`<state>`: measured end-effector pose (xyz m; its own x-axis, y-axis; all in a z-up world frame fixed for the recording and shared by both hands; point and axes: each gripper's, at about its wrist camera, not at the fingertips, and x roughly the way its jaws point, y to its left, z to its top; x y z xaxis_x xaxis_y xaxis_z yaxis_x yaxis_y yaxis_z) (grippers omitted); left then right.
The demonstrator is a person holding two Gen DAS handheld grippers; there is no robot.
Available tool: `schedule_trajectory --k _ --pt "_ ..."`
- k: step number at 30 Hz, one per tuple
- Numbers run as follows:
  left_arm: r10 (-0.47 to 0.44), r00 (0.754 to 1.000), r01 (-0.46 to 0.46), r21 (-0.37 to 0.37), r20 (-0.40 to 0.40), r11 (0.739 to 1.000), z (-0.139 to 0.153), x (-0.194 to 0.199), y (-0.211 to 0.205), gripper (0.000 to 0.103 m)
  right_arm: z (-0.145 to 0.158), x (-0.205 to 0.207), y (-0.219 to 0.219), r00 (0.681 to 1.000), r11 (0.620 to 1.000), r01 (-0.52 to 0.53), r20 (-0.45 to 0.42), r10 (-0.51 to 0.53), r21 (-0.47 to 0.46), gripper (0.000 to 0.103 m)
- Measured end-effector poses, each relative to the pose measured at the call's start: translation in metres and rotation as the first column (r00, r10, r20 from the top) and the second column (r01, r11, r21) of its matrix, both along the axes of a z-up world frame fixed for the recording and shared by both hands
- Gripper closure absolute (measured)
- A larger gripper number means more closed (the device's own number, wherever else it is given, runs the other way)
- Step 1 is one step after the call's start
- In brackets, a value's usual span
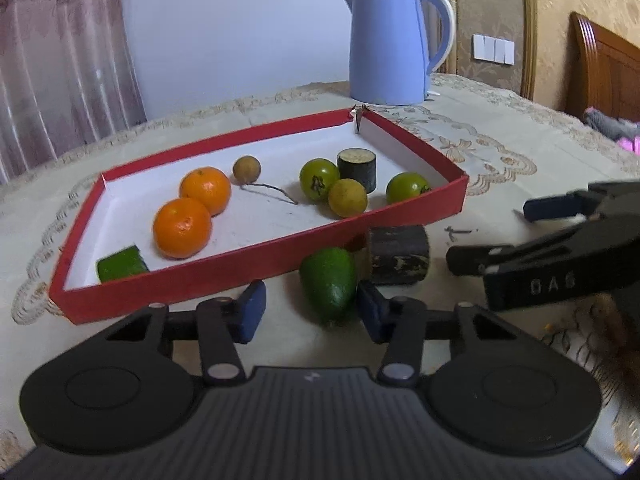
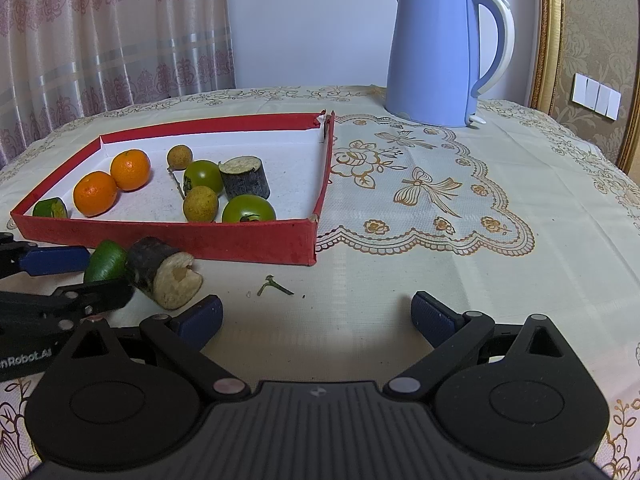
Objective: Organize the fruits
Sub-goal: 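Move the left tool to the green cucumber-like fruit and grasp it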
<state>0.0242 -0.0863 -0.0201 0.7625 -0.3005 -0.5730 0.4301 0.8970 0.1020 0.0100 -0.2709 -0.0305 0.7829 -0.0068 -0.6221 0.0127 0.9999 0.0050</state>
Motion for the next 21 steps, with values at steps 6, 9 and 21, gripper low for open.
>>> schedule_trajectory --k 6,9,21 --pt "0.013 1.0 -0.014 -0.026 -0.023 1.0 0.0 0.01 -0.001 0.056 0.0 0.0 -0.001 1.0 1.0 0.0 0.0 0.0 0.002 0.002" --pt "0.026 0.999 -0.027 -0.039 -0.035 0.999 0.001 0.014 -0.005 0.057 0.0 0.0 -0.001 1.0 1.0 -0.001 0.0 0.001 0.001 0.002" --pt "0.034 0.999 -0.034 -0.036 -0.007 0.999 0.0 0.005 0.009 0.076 0.0 0.0 0.0 1.0 1.0 -0.001 0.0 0.001 0.002 0.002"
